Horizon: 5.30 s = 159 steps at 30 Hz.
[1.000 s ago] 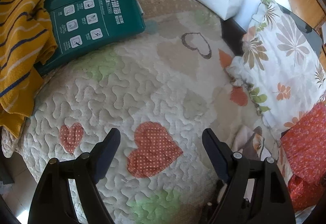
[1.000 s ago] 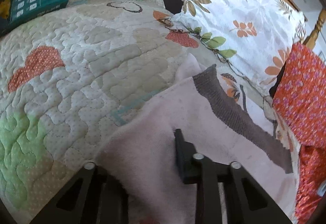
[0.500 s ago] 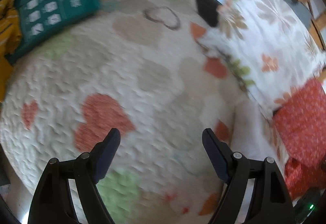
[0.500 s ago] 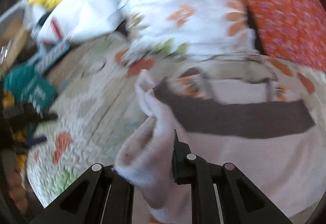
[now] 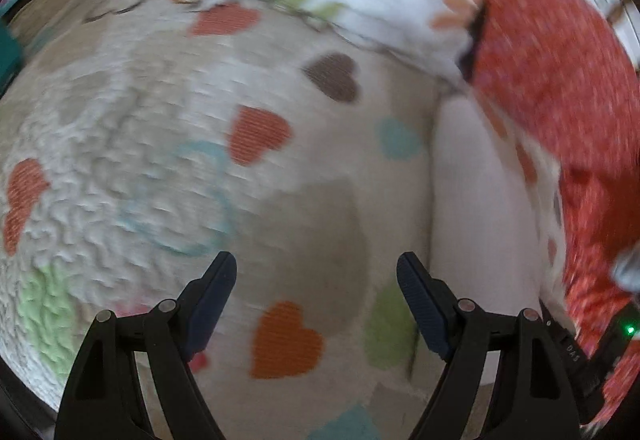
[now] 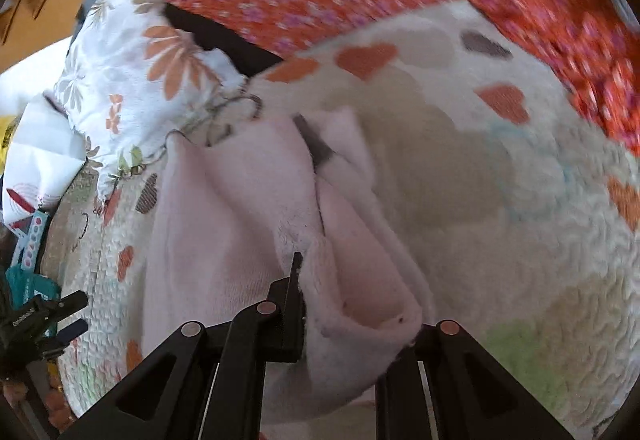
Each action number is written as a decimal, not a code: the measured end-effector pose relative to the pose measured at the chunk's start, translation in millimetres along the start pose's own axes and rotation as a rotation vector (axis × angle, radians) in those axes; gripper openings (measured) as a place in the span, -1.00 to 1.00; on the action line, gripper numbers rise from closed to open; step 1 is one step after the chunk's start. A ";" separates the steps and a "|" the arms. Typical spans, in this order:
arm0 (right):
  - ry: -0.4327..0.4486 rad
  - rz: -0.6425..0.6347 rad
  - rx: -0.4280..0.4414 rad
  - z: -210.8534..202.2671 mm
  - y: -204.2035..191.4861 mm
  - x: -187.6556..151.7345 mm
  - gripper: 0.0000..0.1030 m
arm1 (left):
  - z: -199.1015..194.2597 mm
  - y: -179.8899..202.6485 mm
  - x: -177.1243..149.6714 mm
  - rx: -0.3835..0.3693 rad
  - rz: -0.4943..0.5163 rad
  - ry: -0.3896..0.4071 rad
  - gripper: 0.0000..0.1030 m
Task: Fold small clothes
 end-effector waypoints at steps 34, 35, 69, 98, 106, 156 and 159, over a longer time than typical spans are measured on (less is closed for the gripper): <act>-0.100 -0.148 0.006 84.3 -35.5 91.7 -0.83 | 51.8 81.5 -32.8 -0.017 0.221 -0.080 0.65; -0.068 -0.132 0.018 74.7 -34.1 94.8 -0.84 | 51.1 81.6 -33.2 -0.016 0.224 -0.078 0.65; 0.139 -0.014 -0.239 -44.5 60.9 27.9 -0.71 | 13.7 65.4 -53.5 -0.030 0.247 -0.028 0.66; 0.141 -0.067 -0.122 -37.8 16.8 32.0 -0.30 | -14.9 43.1 -76.8 0.007 0.352 0.056 0.66; 0.145 -0.185 -0.168 -50.9 -5.4 13.5 -0.15 | -73.3 57.0 -60.1 0.091 0.355 0.367 0.66; 0.012 -0.201 -0.179 -43.3 -13.6 -59.1 0.22 | -35.6 48.6 -93.5 0.133 0.317 0.215 1.00; 0.013 -0.202 -0.180 -43.2 -13.6 -58.8 0.22 | -34.2 48.9 -93.7 0.131 0.313 0.208 1.00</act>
Point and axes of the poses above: each gripper's, at about its wrist camera, not at the fingertips, and z roughly the way its jaws point, y to its right, x to its top, the point moved 5 cm from there along z, roughly the way its jaws point, and after that the axes turned 2 degrees about x, right-handed, at the moved point
